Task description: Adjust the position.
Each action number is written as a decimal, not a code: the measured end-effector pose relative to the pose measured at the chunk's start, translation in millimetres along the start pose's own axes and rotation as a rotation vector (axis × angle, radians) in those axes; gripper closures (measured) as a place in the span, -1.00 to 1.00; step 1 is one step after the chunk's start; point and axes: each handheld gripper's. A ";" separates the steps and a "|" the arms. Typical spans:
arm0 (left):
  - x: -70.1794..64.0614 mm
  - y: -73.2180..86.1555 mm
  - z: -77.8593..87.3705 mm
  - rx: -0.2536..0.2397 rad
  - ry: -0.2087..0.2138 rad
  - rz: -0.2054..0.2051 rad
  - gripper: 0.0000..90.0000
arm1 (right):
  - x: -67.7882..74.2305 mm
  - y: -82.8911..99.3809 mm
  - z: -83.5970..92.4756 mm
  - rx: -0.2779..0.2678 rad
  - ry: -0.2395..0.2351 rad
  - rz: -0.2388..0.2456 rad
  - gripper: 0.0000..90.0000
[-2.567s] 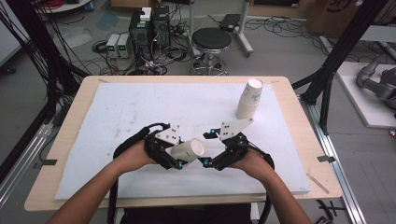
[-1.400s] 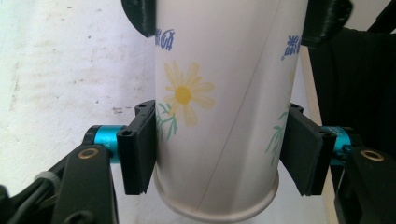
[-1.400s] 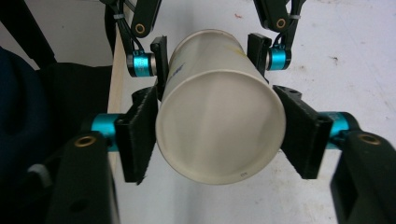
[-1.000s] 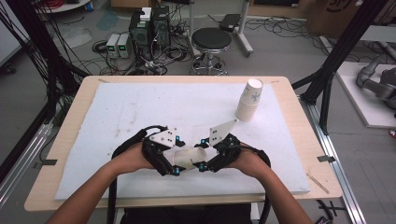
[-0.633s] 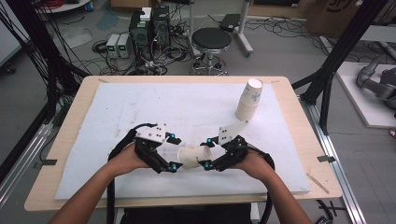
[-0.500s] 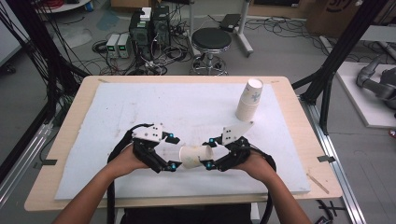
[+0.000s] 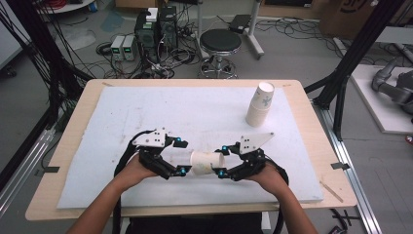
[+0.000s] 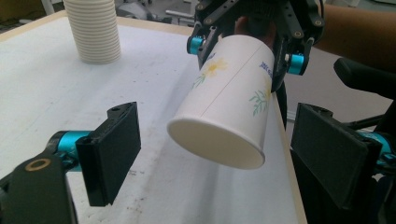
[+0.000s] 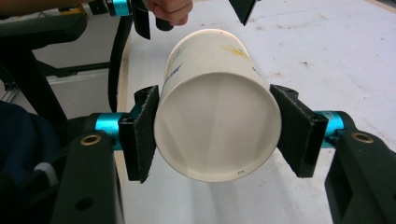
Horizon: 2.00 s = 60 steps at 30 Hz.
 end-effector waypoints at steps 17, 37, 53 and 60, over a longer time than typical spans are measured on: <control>-1.6 19.5 -12.5 -0.077 0.010 0.014 -0.65 | 1.7 9.6 2.5 -0.048 -0.012 -0.011 -0.16; 2.4 20.1 -25.7 -0.105 0.075 0.017 -0.63 | 1.7 7.1 3.6 -0.082 -0.037 -0.029 -0.16; -0.2 19.5 -32.4 -0.135 0.104 -0.015 -0.46 | -1.3 8.8 4.9 -0.150 -0.100 -0.078 -0.16; -1.7 18.5 -29.5 -0.141 0.102 -0.030 -0.40 | -2.8 12.8 1.8 -0.137 -0.113 -0.089 -0.16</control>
Point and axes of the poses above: each handheld gripper's, and its own axes: z roughly backward along the jaws, y roughly out of its underside, x roughly to its left, and after that the axes turned 7 degrees about y, right-handed
